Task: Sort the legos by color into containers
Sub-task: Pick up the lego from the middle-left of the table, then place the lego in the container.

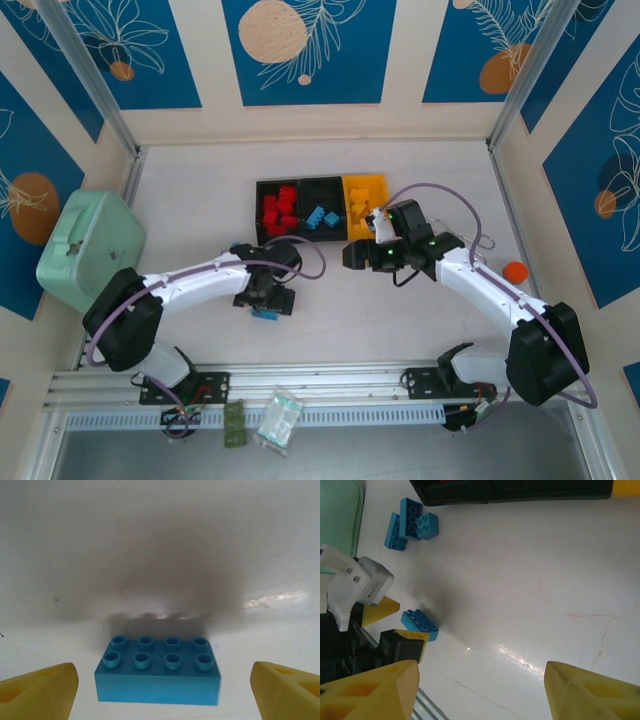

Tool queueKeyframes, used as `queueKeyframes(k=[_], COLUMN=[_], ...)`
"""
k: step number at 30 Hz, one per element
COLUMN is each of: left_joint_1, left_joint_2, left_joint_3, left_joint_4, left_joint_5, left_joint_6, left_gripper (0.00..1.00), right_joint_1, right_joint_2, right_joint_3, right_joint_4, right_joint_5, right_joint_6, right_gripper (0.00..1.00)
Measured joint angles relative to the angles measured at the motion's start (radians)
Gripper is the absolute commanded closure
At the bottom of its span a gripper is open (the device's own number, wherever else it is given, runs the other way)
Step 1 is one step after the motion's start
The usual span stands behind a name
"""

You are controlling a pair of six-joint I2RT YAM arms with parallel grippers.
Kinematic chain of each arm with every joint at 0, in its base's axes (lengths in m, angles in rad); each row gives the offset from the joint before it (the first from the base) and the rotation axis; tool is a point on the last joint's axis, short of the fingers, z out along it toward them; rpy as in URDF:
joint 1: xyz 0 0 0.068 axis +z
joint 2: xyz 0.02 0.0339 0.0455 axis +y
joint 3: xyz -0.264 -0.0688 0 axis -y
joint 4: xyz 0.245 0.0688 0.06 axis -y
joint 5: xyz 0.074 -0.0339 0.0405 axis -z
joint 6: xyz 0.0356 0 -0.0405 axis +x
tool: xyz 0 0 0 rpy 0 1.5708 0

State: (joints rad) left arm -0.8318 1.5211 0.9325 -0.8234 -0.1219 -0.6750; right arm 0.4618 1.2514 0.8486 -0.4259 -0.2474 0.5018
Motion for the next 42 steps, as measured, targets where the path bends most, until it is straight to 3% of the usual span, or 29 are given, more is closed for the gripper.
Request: queueKeyframes(k=[4,11,15,21,27,42], left_joint_1=[0.000,0.000,0.000,0.000,0.020,0.105], left_joint_2=[0.005,0.042,0.041,0.041,0.075,0.423], left_joint_3=[-0.034,-0.056,-0.055,-0.014,0.166,0.735], left_joint_4=[0.021,0.083,0.090,0.083,0.087,0.046], left_joint_5=[-0.003,0.010,0.013,0.013,0.014,0.016], left_joint_6=[-0.024,-0.045,-0.042,-0.030,0.015,0.170], left_gripper=[0.15,0.43,0.51,0.51,0.51,0.51], right_joint_1=[0.000,0.000,0.000,0.000,-0.023,-0.106], right_joint_2=[0.000,0.000,0.000,0.000,0.002,-0.031], right_joint_3=[0.000,0.000,-0.001,-0.021,-0.023,-0.077], right_joint_4=[0.001,0.001,0.001,0.006,-0.024,-0.059], right_joint_5=[0.000,0.001,0.004,0.009,0.064,0.091], right_joint_6=[0.003,0.003,0.004,0.008,0.022,0.041], right_gripper=[0.33,0.33,0.33,0.33,0.34,0.34])
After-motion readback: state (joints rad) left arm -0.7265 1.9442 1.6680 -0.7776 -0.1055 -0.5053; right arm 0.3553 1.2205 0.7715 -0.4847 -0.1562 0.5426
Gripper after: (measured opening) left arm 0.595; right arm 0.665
